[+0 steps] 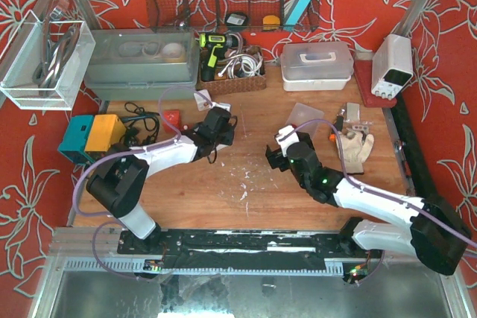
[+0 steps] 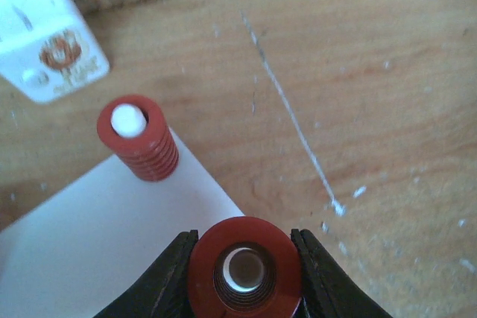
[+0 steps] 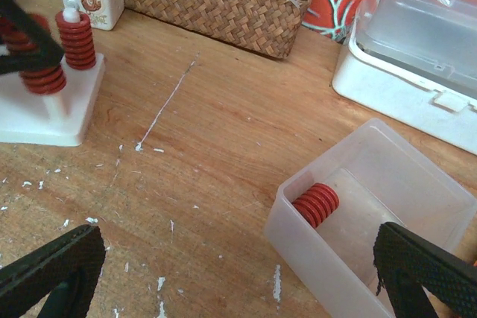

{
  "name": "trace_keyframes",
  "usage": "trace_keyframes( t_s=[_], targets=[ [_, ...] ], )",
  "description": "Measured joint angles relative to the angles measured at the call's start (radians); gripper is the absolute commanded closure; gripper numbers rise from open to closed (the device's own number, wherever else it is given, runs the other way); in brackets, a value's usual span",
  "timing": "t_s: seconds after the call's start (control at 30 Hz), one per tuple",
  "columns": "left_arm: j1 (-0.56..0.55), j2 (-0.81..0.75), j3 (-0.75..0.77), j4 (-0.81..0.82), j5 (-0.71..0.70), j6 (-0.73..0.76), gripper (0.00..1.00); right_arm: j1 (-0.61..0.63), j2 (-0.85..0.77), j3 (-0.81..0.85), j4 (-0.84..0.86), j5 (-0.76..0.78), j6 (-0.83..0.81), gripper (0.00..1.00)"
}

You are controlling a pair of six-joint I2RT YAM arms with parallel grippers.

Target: Install the large spring

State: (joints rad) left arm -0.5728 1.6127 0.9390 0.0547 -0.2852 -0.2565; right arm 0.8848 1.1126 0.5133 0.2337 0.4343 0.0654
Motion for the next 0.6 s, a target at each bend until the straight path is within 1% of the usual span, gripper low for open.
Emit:
trace_keyframes(
  t_s=[0.13,0.2,0.27,0.37,0.5,0.53,0.6],
  targets=[
    [0.0,-0.003,-0.026,-0.047,0.019,-0.006,0.9,0.0,0.014,0.016,-0.01,0.0,0.0,0.01],
    [0.0,-0.015,-0.033,-0.055,0.025,-0.006,0.87,0.0,0.02,0.025,-0.014,0.0,0.0,0.01],
    [0.0,-0.033,-0.042,-0.05,0.025,-0.005,0.83,0.0,0.026,0.031,-0.016,0.0,0.0,0.01],
    [0.0,-0.045,-0.063,-0.011,0.02,-0.002,0.8,0.0,0.03,0.031,-0.018,0.0,0.0,0.01],
    [0.0,-0.008,-0.066,0.02,0.019,-0.001,0.74,0.0,0.033,0.031,-0.02,0.003,-0.003,0.01],
    [0.0,0.006,-0.064,0.024,0.019,-0.002,0.73,0.0,0.033,0.031,-0.021,0.004,-0.004,0.01],
    [0.0,0.034,-0.06,0.031,0.02,-0.002,0.64,0.0,0.038,0.034,-0.024,0.009,-0.006,0.01]
  ],
)
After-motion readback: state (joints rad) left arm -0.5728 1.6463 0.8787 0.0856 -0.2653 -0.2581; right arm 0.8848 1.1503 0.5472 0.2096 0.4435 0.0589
